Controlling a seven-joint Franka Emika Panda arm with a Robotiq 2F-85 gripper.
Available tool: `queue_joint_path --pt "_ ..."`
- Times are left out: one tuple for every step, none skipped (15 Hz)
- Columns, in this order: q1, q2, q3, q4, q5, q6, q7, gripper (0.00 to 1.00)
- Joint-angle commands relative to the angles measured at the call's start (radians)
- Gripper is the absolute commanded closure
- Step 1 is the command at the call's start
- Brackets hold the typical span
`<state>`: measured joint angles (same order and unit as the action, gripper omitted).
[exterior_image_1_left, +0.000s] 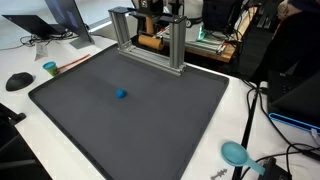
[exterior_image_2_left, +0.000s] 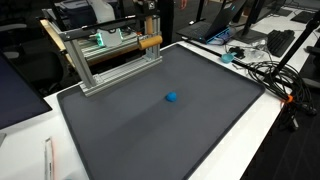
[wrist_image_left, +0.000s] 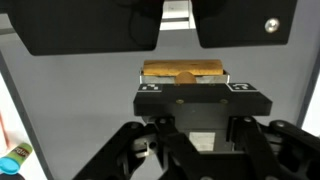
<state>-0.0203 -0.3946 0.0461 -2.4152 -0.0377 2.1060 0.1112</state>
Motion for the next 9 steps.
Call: queue_joint_path --pt "0.006 0.127 0.015 0.145 -0.001 0.0 0.051 0.77" --pt "0.0 0.163 0.024 0.176 -0.021 0.021 0.079 0.77" --pt "-0.001 0.196 0.03 0.203 -0.041 0.047 0.097 0.77" --pt "-0.001 0.232 0.033 0.231 -0.058 0.075 0.112 0.77" --pt "0.004 0.264 0.03 0.254 -0.059 0.099 0.109 0.77" --pt "0.005 0.3 0.027 0.279 -0.063 0.112 0.112 0.77" --pt "0.003 0.335 0.022 0.298 -0.074 0.131 0.115 0.77" --pt "0.002 0.368 0.013 0.316 -0.075 0.142 0.107 0.77" --pt "0.001 0.4 -0.001 0.336 -0.052 0.128 0.08 0.77"
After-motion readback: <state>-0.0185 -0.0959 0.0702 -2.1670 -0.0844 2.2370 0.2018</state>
